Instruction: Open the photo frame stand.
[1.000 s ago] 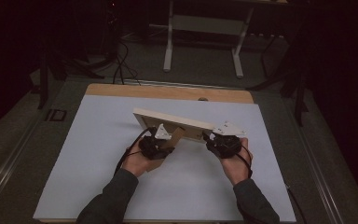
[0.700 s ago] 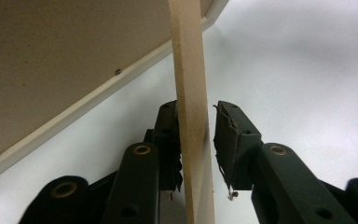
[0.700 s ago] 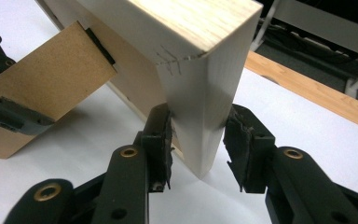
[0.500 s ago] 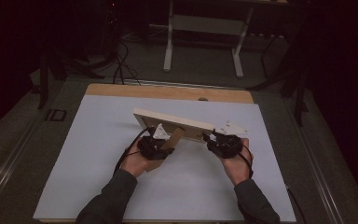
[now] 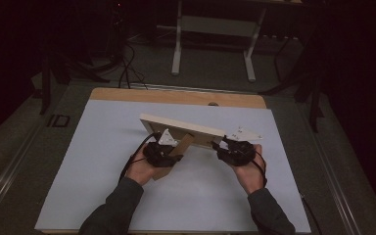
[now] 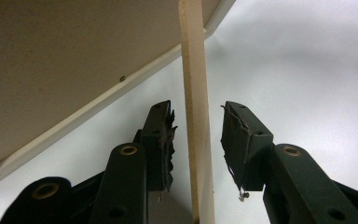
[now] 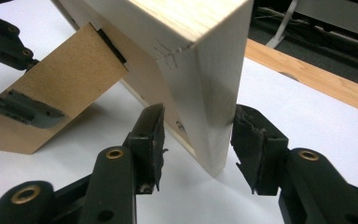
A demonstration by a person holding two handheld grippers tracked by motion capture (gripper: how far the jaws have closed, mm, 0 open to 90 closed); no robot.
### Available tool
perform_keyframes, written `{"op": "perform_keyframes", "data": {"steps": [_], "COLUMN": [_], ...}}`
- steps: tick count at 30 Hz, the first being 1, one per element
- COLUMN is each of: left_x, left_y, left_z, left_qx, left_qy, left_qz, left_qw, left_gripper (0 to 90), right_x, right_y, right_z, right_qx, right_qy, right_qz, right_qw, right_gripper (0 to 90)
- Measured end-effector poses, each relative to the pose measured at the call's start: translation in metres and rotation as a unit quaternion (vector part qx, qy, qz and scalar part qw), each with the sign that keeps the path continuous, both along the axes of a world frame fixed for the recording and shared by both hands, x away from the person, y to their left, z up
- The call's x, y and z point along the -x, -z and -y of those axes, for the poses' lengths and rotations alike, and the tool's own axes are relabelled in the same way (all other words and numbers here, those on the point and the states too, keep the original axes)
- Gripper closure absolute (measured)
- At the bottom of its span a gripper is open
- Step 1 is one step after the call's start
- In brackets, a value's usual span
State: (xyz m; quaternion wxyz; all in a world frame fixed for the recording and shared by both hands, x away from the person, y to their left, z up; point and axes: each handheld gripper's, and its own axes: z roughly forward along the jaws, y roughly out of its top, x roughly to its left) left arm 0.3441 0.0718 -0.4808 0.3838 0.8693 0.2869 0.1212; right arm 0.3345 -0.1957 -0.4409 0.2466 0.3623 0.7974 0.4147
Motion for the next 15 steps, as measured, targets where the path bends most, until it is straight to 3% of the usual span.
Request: {"op": "perform_keyframes", "data": {"steps": [15], "left_x": [0.003], "left_y": [-0.004], "left_z": [-0.011], "left_qx": [0.019], "left_qy": [-0.004], "left_qz": [0.003], "left_qw": [0.9998], "left_gripper": [62.6], "right_x": [0.001], "right_y": [0.005], "right_z": [0.007], "right_qx": [0.0], "right_qy": [-0.011], "right_qz": [-0.02], "right_qw": [0.9997], "right_gripper": [46.8]}}
